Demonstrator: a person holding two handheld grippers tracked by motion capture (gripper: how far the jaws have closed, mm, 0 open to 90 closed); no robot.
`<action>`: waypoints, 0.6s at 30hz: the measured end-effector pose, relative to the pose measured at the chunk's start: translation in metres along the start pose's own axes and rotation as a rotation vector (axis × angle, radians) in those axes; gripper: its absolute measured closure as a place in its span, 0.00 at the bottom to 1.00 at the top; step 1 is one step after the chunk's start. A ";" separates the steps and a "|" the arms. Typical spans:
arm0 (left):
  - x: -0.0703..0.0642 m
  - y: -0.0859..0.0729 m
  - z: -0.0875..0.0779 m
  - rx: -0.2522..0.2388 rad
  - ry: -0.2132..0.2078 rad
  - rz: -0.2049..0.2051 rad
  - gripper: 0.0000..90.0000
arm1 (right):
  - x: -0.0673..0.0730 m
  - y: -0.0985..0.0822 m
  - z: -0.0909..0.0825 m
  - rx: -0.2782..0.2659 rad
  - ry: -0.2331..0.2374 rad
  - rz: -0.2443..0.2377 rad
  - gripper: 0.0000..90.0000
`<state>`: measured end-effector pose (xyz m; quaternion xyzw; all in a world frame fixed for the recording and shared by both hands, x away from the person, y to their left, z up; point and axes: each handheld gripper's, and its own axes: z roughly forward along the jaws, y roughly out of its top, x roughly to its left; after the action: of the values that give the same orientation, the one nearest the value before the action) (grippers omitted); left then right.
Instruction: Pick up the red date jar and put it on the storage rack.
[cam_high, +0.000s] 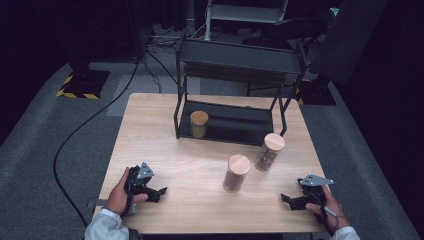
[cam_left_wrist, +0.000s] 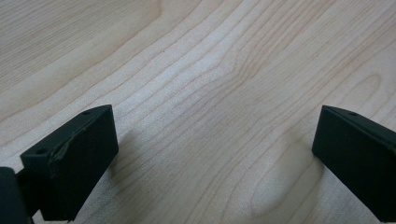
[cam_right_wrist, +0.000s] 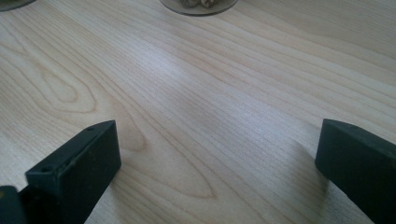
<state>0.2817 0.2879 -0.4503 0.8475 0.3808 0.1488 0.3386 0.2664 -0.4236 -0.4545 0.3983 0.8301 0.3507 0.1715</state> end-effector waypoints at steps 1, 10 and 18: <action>0.000 0.000 0.000 0.000 0.000 0.000 0.00 | 0.000 0.000 0.000 0.000 0.000 0.000 0.00; 0.000 0.000 0.000 0.000 0.000 0.001 0.00 | 0.002 0.000 0.000 0.000 -0.009 0.007 0.00; 0.001 0.000 0.000 0.000 -0.003 0.003 0.00 | 0.008 -0.001 -0.005 -0.010 -0.032 -0.009 0.03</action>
<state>0.2823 0.2886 -0.4503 0.8482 0.3793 0.1479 0.3388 0.2581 -0.4197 -0.4521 0.3991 0.8272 0.3478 0.1884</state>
